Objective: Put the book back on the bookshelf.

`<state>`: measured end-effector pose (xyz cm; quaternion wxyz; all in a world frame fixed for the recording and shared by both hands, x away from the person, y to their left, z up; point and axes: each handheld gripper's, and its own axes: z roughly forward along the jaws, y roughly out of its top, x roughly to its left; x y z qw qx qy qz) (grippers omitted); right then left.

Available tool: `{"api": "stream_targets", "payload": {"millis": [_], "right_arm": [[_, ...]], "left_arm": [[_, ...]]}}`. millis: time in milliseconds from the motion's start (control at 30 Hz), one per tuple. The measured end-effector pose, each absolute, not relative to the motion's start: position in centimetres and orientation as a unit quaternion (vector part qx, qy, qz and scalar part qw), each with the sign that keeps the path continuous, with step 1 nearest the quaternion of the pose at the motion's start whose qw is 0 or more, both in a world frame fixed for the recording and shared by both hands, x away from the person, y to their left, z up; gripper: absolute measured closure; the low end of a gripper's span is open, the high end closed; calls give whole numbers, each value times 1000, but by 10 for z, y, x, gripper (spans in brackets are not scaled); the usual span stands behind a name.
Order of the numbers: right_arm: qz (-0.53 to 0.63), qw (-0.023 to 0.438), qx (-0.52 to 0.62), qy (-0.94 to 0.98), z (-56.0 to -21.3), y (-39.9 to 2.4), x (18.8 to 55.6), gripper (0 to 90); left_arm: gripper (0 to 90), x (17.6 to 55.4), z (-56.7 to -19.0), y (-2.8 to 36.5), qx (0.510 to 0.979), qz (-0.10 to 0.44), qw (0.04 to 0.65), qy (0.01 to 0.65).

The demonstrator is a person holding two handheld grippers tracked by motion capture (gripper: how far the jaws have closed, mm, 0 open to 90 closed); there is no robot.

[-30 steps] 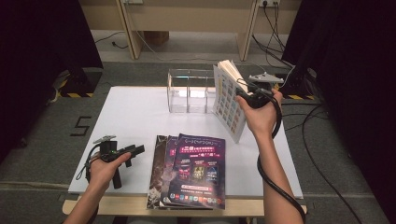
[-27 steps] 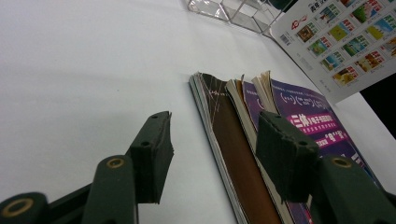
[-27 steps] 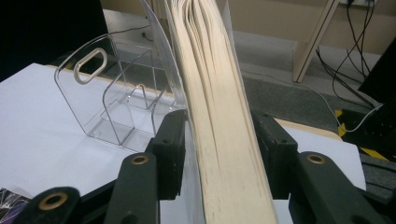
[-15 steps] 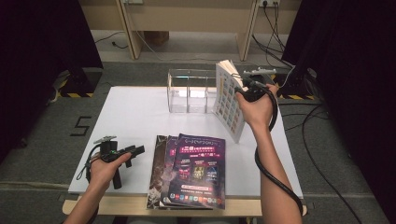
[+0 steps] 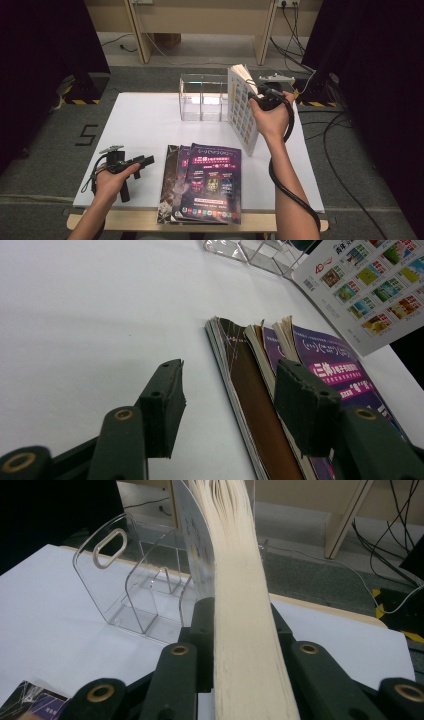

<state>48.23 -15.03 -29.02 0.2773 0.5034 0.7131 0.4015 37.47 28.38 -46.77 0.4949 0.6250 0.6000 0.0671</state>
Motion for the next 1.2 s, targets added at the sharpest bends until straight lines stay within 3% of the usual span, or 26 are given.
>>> {"api": "stream_targets", "payload": {"millis": [1200], "right_arm": [[431, 327, 527, 655, -280, -125, 527, 742]], "left_arm": [[446, 376, -468, 287, 621, 67, 497, 602]]}}
